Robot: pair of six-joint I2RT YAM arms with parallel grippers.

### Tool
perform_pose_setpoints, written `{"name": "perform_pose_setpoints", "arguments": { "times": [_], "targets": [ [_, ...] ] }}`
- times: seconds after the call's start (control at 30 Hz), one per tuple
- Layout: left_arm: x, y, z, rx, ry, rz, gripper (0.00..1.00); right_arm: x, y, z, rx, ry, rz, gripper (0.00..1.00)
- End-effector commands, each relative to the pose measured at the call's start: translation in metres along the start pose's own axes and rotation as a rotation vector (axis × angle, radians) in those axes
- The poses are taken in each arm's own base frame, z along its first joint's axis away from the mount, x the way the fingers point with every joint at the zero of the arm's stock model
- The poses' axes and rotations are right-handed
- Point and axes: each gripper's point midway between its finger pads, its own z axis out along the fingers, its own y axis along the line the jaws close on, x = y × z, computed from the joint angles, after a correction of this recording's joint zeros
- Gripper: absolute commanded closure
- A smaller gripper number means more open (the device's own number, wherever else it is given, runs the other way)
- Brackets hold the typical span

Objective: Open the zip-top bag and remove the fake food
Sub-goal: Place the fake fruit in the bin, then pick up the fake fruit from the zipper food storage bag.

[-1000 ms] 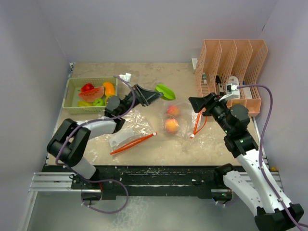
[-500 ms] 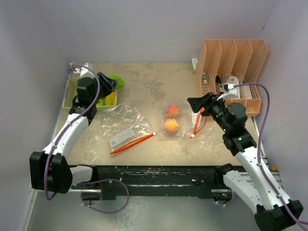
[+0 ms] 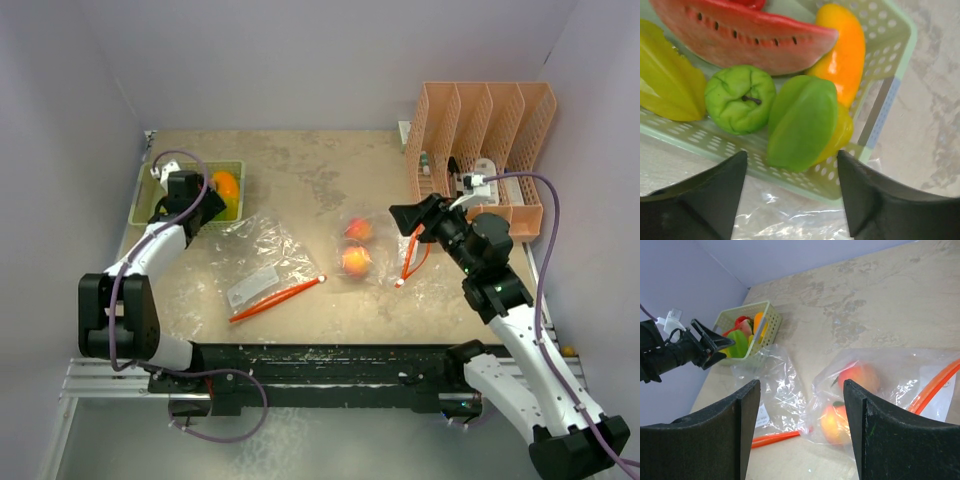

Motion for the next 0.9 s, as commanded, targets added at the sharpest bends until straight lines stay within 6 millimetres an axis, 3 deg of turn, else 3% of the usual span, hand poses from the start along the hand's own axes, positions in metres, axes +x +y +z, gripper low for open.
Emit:
{"name": "perform_pose_setpoints", "arguments": {
  "times": [0.0, 0.03, 0.2, 0.27, 0.37, 0.47, 0.63, 0.77, 0.87],
  "targets": [
    [-0.031, -0.009, -0.007, 0.036, -0.084, -0.023, 0.11, -0.007, 0.004, -0.005, -0.018, -0.023, -0.032, 0.31],
    [-0.032, -0.011, -0.009, 0.044, -0.084, -0.024, 0.02, -0.006, 0.003, -0.004, -0.017, -0.021, -0.029, 0.31],
    [-0.048, -0.026, -0.037, 0.136, -0.139, -0.031, 0.01, 0.001, -0.001, 0.000, -0.005, 0.000, -0.021, 0.31],
    [-0.060, -0.043, -0.061, 0.223, -0.186, -0.033, 0.01, 0.003, -0.005, 0.001, 0.005, 0.004, -0.004, 0.32],
    [-0.061, -0.080, -0.091, 0.325, -0.242, 0.025, 0.01, 0.010, -0.016, 0.004, 0.016, 0.031, 0.053, 0.34],
    [-0.033, -0.129, -0.115, 0.445, -0.213, 0.094, 0.00, 0.012, -0.033, 0.003, 0.055, 0.021, 0.127, 0.40],
    [0.033, -0.197, -0.130, 0.614, -0.102, 0.166, 0.04, 0.024, -0.080, -0.011, 0.234, -0.016, 0.266, 0.57],
    [0.100, -0.237, -0.131, 0.697, 0.008, 0.228, 0.05, 0.040, -0.113, -0.024, 0.355, -0.019, 0.308, 0.63],
    [0.149, -0.255, -0.127, 0.727, 0.103, 0.259, 0.02, 0.044, -0.125, -0.026, 0.386, -0.020, 0.302, 0.66]
  ]
}}
